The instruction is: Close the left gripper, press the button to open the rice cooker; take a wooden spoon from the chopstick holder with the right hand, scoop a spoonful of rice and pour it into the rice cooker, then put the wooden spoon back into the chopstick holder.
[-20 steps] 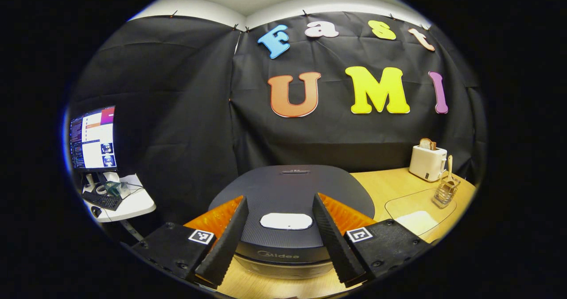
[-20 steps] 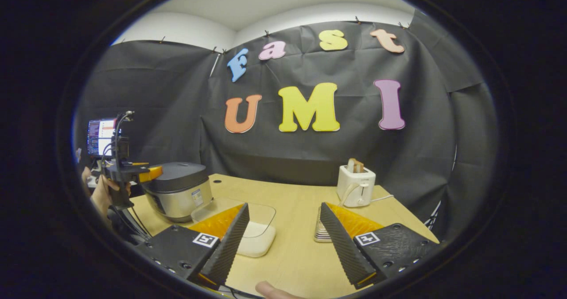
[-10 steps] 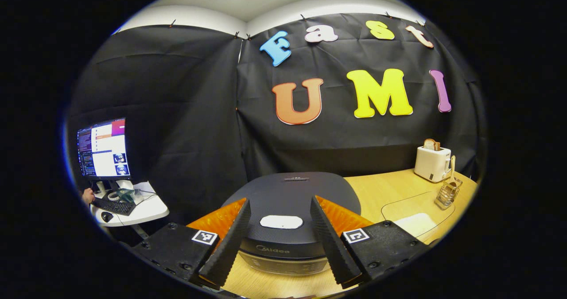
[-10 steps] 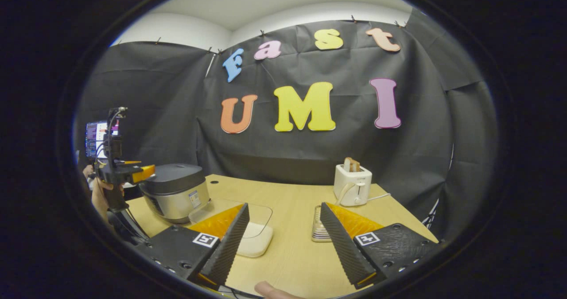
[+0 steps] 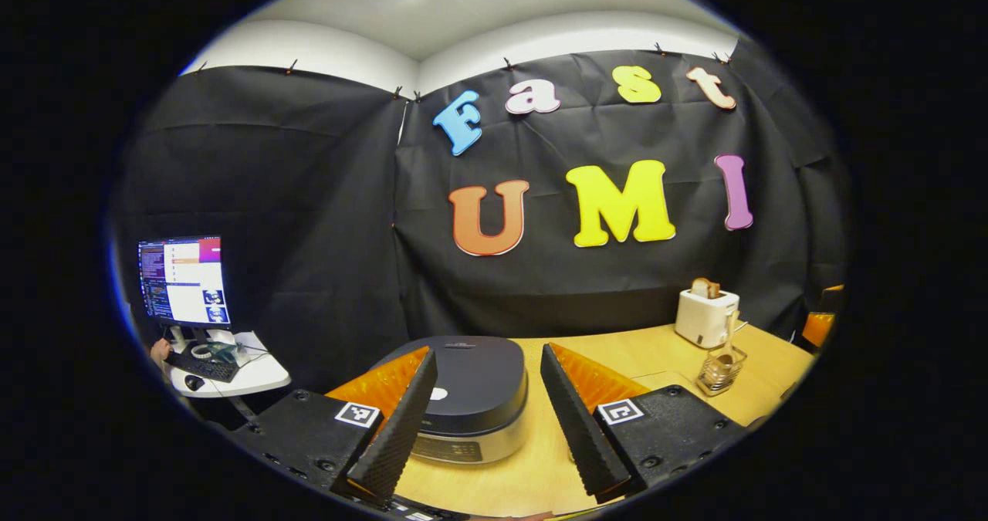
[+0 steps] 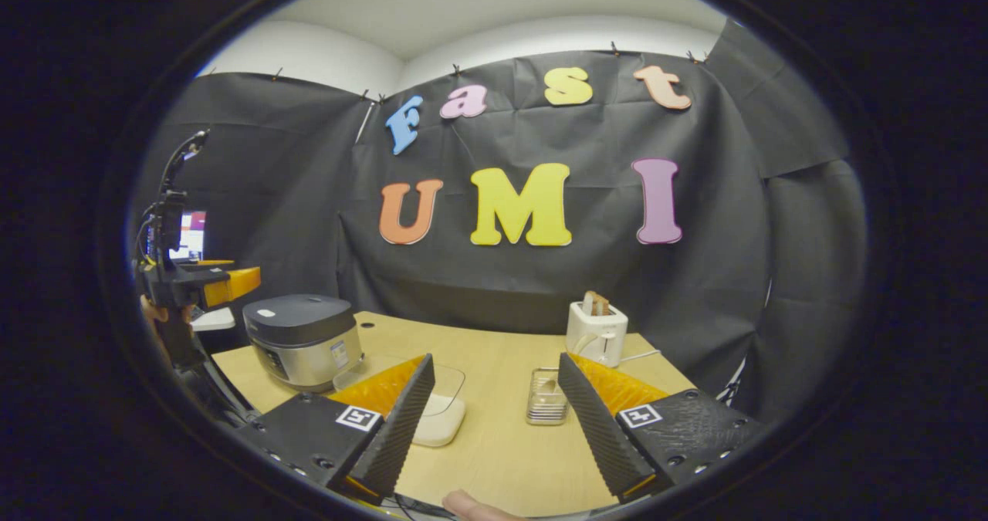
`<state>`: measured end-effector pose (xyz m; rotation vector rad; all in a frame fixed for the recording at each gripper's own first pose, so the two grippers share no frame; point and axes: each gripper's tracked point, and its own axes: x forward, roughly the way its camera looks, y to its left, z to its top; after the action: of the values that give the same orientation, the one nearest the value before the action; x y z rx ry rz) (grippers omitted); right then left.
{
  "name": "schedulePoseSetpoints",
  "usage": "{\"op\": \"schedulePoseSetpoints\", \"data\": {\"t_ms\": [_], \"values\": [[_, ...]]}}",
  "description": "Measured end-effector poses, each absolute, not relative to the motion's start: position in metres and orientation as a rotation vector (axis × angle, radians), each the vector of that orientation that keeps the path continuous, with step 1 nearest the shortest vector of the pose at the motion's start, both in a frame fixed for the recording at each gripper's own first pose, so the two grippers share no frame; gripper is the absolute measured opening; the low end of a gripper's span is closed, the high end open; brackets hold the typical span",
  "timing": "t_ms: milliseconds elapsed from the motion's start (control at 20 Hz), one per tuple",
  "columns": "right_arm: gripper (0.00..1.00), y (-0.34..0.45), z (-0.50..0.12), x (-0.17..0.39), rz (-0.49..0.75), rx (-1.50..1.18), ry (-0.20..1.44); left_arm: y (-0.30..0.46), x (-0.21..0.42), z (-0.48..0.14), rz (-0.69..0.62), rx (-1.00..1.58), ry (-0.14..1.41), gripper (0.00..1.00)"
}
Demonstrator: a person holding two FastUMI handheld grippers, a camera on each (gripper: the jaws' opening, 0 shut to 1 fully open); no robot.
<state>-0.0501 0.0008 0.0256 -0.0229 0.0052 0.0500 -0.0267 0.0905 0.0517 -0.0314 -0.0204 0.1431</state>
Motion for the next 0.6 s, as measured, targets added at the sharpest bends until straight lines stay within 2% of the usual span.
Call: {"op": "schedulePoseSetpoints", "data": {"t_ms": [150,200,500,550,600], "values": [[0.92,0.002,0.034,-0.058,0.035,-0.039,-0.009,0.052,-0.039,0.054,0.07,-0.051,-0.015,0.87],[0.96,0.004,0.032,-0.06,0.037,-0.043,-0.008,0.04,-0.041,0.051,0.052,-0.059,-0.005,0.87],[0.97,0.007,0.016,-0.064,0.075,0.003,0.031,-0.012,-0.051,0.032,-0.004,-0.034,0.019,0.89],[0.98,0.005,0.014,-0.065,0.074,0.013,0.036,-0.013,-0.052,0.025,0.01,-0.036,0.034,0.84],[0.98,0.003,0.011,-0.065,0.074,0.02,0.037,-0.015,-0.052,0.021,0.026,-0.04,0.044,0.92]]}}
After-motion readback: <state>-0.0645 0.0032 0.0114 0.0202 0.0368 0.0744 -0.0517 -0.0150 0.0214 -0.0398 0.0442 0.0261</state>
